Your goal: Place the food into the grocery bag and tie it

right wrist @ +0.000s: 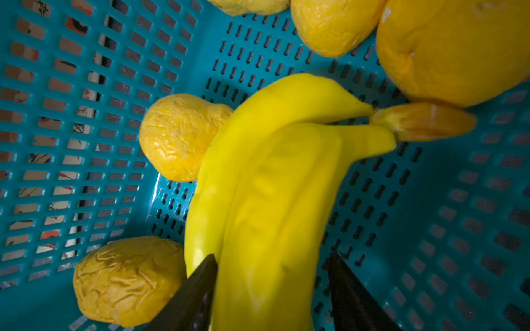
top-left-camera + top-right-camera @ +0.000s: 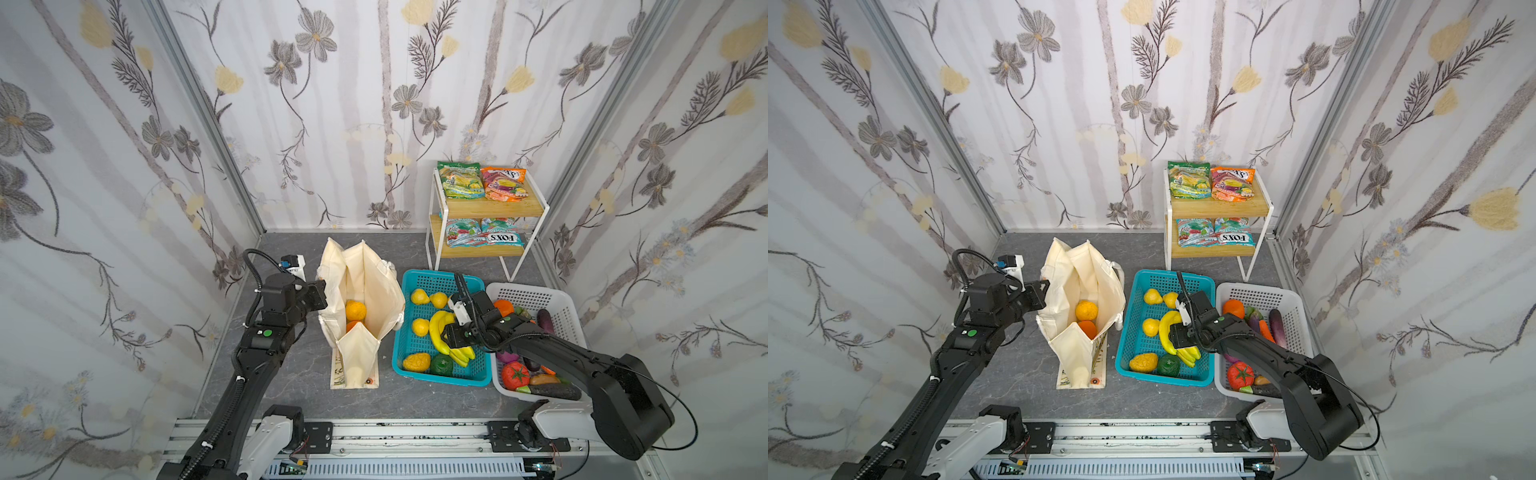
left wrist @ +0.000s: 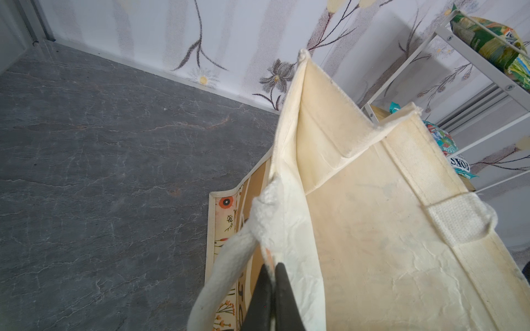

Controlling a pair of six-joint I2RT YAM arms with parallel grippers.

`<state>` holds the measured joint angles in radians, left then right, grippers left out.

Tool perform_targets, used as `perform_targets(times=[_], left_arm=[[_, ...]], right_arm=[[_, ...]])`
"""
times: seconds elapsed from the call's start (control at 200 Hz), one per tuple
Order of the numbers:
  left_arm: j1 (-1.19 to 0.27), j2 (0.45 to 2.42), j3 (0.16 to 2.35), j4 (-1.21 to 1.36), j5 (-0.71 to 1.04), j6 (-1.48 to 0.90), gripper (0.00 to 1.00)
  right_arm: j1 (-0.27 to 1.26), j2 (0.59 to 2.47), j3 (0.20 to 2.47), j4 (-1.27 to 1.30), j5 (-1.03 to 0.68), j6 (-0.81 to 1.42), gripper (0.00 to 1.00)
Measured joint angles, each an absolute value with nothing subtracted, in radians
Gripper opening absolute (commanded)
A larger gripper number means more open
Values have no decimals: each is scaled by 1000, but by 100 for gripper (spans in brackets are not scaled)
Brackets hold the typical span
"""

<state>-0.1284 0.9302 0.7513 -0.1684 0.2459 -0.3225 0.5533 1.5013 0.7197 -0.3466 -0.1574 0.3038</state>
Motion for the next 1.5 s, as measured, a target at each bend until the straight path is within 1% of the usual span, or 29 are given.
perform_targets(times=[0.035, 0.175, 0.215, 0.27, 0.395, 0.45, 0.57, 0.72, 0.784, 0.909, 1.164, 1.214, 1.279, 1.409, 1.499], left_arm=[[-128, 930, 751, -168, 247, -323, 0], [-128, 931, 751, -168, 247, -323, 0], [-128, 931, 751, -168, 247, -323, 0], [-128, 932, 751, -168, 247, -323, 0], [-128, 932, 751, -168, 247, -323, 0], [-128, 932, 751, -168, 248, -323, 0], [-128, 932, 751, -168, 248, -323, 0], [-128, 928, 751, -168, 249, -325, 0], [-128, 928, 751, -168, 249, -325, 0], [-128, 928, 751, -168, 250, -325, 0], [-128, 923, 751, -168, 259, -325, 0], [-128, 923, 751, -168, 260, -325, 0], [-128, 923, 751, -168, 263, -325, 0], [-128, 923, 751, -168, 266, -326, 0], [-129, 924, 751, -168, 266, -326, 0]], right_arm=[[557, 1510, 724, -344, -157, 302, 48], [566, 1500, 727, -345, -146, 297, 43], [568, 1483, 727, -350, -133, 297, 42], [570, 1450, 727, -352, -112, 295, 36], [578, 1373, 735, -363, -78, 288, 33], [585, 1334, 735, -365, -67, 282, 30], [596, 1266, 731, -355, -53, 259, 29], [602, 1262, 729, -356, -48, 235, 27], [620, 1245, 728, -356, -44, 226, 27], [683, 1147, 727, -342, 5, 193, 28], [753, 979, 723, -259, 115, 52, 25], [772, 950, 718, -239, 118, 23, 22], [810, 912, 704, -200, 132, -29, 21], [889, 870, 700, -147, 179, -127, 21], [914, 862, 712, -127, 215, -190, 21]])
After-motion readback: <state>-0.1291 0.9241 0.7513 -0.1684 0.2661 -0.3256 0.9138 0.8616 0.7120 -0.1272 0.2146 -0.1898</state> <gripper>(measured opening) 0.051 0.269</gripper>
